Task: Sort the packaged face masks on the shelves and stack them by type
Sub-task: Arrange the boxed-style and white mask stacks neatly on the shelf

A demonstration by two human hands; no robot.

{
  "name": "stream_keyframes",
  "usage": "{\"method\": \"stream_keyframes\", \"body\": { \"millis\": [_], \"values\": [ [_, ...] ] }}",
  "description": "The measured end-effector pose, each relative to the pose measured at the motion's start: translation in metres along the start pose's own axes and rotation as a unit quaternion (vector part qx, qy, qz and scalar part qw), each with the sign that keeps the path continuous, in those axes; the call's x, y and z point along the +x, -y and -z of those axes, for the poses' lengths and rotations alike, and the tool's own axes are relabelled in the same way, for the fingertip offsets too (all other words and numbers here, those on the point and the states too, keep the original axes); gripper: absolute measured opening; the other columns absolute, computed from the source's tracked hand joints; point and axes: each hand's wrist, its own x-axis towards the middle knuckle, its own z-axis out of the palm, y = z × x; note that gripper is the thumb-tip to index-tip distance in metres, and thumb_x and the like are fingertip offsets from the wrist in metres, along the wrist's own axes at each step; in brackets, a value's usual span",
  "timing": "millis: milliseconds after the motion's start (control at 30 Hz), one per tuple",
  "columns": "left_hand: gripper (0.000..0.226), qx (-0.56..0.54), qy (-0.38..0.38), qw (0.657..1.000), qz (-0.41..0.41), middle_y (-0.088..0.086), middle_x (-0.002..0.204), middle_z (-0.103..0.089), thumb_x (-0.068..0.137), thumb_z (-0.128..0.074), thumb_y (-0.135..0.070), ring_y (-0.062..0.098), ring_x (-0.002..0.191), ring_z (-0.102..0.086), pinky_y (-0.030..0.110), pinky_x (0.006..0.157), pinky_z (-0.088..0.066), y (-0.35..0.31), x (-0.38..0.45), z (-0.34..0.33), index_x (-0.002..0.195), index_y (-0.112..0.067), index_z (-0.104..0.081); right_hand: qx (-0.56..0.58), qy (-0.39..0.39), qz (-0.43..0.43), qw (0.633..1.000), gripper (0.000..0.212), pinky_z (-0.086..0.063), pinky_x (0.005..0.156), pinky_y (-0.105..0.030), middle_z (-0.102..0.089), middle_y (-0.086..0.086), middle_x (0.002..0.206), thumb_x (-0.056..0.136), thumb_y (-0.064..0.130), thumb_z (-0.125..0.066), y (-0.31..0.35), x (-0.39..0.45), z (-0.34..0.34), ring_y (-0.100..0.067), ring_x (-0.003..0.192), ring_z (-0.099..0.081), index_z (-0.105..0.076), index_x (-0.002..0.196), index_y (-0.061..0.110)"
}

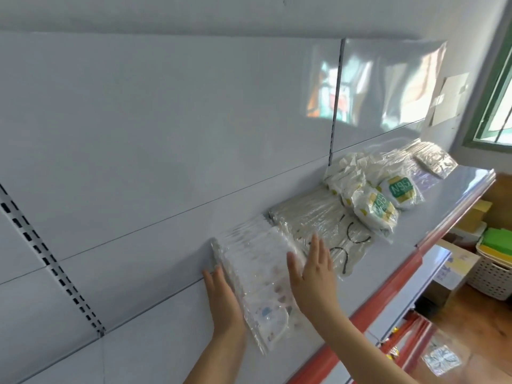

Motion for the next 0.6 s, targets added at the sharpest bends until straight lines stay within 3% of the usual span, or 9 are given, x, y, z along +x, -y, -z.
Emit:
{"method": "stream_keyframes", "body": {
  "millis": [67, 133, 200, 300, 400, 533, 600],
  "values": [
    [0.078, 0.018, -0.018, 1.0, -0.014, -0.001, 0.153, -0.049, 0.078, -0.044, -0.068, 0.022, 0.135, -0.051, 0.048, 0.118, -0.036, 0.001, -0.008, -0.006, 0.148, -0.034, -0.044, 0.073, 0.047, -0.065, 0.994, 0.083, 0.0, 0.124, -0.033, 0.005, -0.002, 0.167, 0.098, 0.061, -0.032, 0.0, -0.012, -0.009, -0.017, 0.153, 0.003, 0.009, 0.157, 0.018],
    [0.06, 0.041, -0.02, 0.998, -0.044, 0.003, 0.156, -0.044, 0.099, -0.045, -0.048, 0.025, 0.139, -0.047, 0.043, 0.119, -0.034, 0.0, -0.017, -0.015, 0.154, -0.024, -0.039, 0.05, 0.087, -0.057, 0.993, 0.085, -0.002, 0.124, -0.033, 0.004, -0.005, 0.167, 0.099, 0.059, -0.037, 0.001, -0.015, -0.026, -0.019, 0.153, 0.002, 0.005, 0.158, 0.014],
    [0.056, 0.071, -0.011, 0.996, -0.054, 0.009, 0.157, -0.042, 0.106, -0.044, -0.034, 0.027, 0.14, -0.045, 0.044, 0.118, -0.034, 0.0, -0.018, -0.019, 0.157, -0.017, -0.032, 0.033, 0.087, -0.046, 0.995, 0.087, -0.003, 0.123, -0.034, 0.004, -0.005, 0.167, 0.098, 0.059, -0.039, 0.002, -0.012, -0.033, -0.02, 0.154, 0.002, 0.004, 0.158, 0.014],
    [0.067, 0.115, 0.002, 0.993, -0.042, 0.011, 0.161, -0.035, 0.102, -0.049, -0.038, 0.029, 0.144, -0.041, 0.046, 0.12, -0.031, -0.003, -0.015, -0.011, 0.16, -0.016, -0.023, -0.01, 0.064, -0.028, 0.997, 0.089, 0.001, 0.123, -0.037, 0.012, -0.002, 0.165, 0.095, 0.067, -0.033, -0.002, -0.007, -0.021, -0.021, 0.153, 0.005, 0.008, 0.158, 0.019],
    [0.069, 0.148, -0.026, 0.986, -0.074, 0.012, 0.166, -0.024, 0.104, -0.049, -0.034, 0.027, 0.151, -0.029, 0.044, 0.124, -0.022, 0.002, -0.019, -0.006, 0.161, -0.012, -0.018, -0.138, 0.015, 0.009, 0.99, 0.09, 0.014, 0.119, -0.04, 0.021, 0.0, 0.161, 0.085, 0.074, -0.003, -0.005, -0.016, -0.012, -0.026, 0.152, 0.014, 0.016, 0.156, 0.022],
    [0.092, 0.15, -0.007, 0.984, -0.094, 0.018, 0.161, -0.034, 0.08, -0.044, -0.051, 0.03, 0.148, -0.035, 0.049, 0.122, -0.027, 0.004, -0.043, -0.019, 0.159, -0.009, -0.026, -0.08, 0.098, 0.01, 0.992, 0.099, 0.0, 0.123, -0.037, 0.007, -0.008, 0.167, 0.078, 0.076, 0.006, -0.002, -0.018, -0.017, -0.023, 0.153, 0.007, 0.013, 0.157, 0.017],
    [0.094, 0.191, -0.014, 0.974, -0.118, 0.024, 0.162, -0.029, 0.079, -0.04, -0.05, 0.034, 0.15, -0.029, 0.05, 0.123, -0.023, -0.003, -0.046, -0.023, 0.158, -0.002, -0.024, -0.056, 0.094, -0.001, 0.994, 0.105, 0.001, 0.123, -0.035, 0.007, -0.006, 0.167, 0.07, 0.076, 0.01, 0.0, -0.018, -0.007, -0.022, 0.153, 0.007, 0.011, 0.157, 0.018]
  ]
}}
